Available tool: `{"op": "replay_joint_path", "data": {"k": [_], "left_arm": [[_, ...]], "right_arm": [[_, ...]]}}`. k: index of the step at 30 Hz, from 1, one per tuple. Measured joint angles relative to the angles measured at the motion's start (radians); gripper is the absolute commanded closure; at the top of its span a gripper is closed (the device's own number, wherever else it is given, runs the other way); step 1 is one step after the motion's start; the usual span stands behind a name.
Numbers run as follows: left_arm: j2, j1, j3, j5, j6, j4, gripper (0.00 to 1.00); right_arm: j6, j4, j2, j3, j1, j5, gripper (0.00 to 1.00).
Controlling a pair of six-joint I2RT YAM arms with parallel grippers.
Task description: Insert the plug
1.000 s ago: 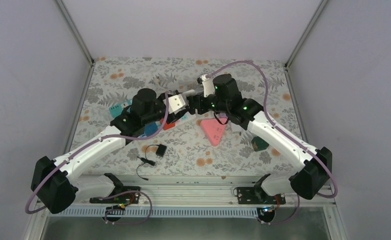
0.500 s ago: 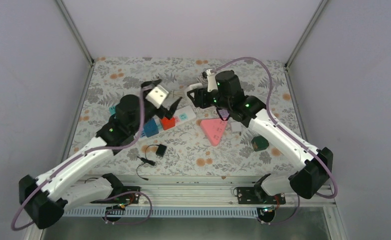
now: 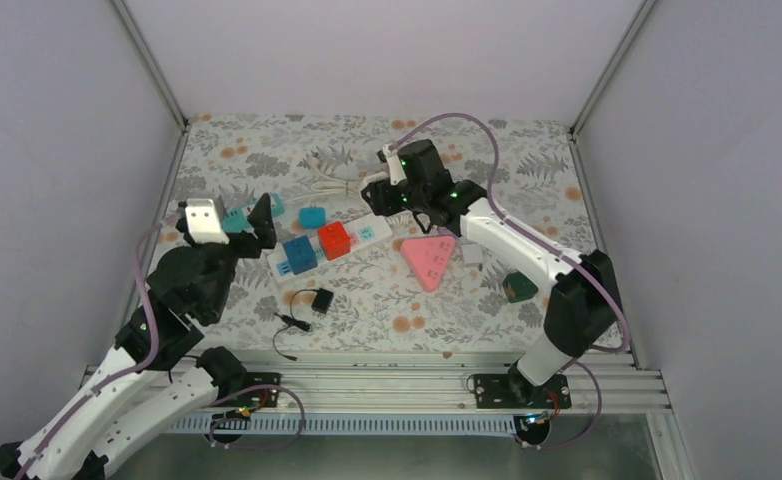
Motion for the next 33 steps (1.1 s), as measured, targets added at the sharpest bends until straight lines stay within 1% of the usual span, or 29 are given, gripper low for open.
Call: {"op": "replay_joint_path", "data": {"k": [5,9,15,20,24,27,33], "left_arm": [[-0.085,0.000,-0.039,-0.041,-0.088,-0.135,0.00],[-0.129,0.000,-0.039,-0.058,-0.101,-0.165,0.00],[-0.133,0.000,-0.024,-0.104,-0.131,-0.227,0.00],[-0.133,0.000,-0.023,-0.109,-0.178,-0.283,0.00],[-0.143,0.000,-0.023,-0.103,-0.240,-0.363,0.00],[-0.188,0.000,-0.025,-0.099,-0.278,-0.419,0.00],[-0.352,0.000,-0.073,-0.094,-0.301,-0.440,0.00]], "right_arm": [[-0.057,-0.006,0.088,0.016,-0.004,-0.013,0.39],[-0.085,-0.014,0.156,0.041,-0.004,-0.028,0.40],[-0.095,-0.048,0.225,0.042,-0.004,-0.027,0.41],[-0.103,-0.088,0.266,0.042,-0.003,-0.024,0.41],[-0.104,-0.101,0.281,0.048,0.003,-0.025,0.41],[-0.105,-0.100,0.288,0.054,0.013,-0.027,0.41],[-0.105,-0.099,0.295,0.057,0.033,-0.023,0.41]]}}
